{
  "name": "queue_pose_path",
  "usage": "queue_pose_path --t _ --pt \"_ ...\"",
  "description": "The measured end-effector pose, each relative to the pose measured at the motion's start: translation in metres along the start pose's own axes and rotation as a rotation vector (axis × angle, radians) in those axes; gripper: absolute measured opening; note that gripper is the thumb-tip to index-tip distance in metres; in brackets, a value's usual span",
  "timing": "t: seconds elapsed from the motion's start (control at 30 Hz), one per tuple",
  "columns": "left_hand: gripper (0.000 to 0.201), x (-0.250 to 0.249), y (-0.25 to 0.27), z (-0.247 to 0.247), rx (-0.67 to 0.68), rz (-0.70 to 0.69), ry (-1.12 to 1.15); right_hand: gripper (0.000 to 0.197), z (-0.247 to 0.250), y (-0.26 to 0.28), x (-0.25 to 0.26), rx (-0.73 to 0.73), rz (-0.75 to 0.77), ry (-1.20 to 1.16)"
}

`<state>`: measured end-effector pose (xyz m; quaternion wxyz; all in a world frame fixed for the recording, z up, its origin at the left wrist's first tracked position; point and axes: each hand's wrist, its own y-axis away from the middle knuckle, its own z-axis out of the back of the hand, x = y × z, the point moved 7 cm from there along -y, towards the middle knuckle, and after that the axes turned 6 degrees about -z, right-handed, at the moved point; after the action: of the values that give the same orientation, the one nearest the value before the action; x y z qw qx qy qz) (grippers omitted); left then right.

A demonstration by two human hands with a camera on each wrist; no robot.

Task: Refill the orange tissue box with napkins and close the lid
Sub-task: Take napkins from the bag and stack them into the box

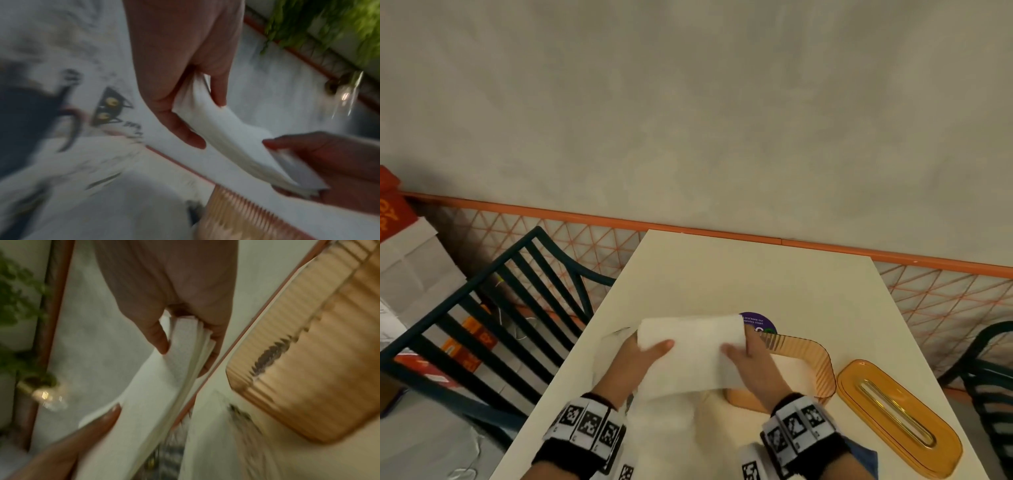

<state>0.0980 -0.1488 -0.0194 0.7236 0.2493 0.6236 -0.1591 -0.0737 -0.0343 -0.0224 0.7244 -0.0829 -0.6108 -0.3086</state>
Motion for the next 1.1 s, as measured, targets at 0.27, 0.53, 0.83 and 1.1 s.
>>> queue_pose_path --t 0.27,0.53,0.83,1.1 --pt "0.055 -0.010 -0.047 -0.094 0.109 0.032 -0.051 0.038 0.115 -0.019 -0.024 -0.286 -0.263 0.116" --pt "0.073 0.013 -0.062 -0.157 0.213 -0.140 -0.588 0.032 0.138 -0.024 -0.066 -0.278 -0.442 0.559" --pt "0.044 0.002 -0.052 -0.192 0.267 -0.513 -1.188 0.037 0.116 -0.036 -0.057 -0.268 -0.271 0.899" --pt "0.036 0.038 -0.047 -0.210 0.663 -0.187 -1.217 0.035 0.077 -0.038 -0.067 0.184 -0.232 1.193"
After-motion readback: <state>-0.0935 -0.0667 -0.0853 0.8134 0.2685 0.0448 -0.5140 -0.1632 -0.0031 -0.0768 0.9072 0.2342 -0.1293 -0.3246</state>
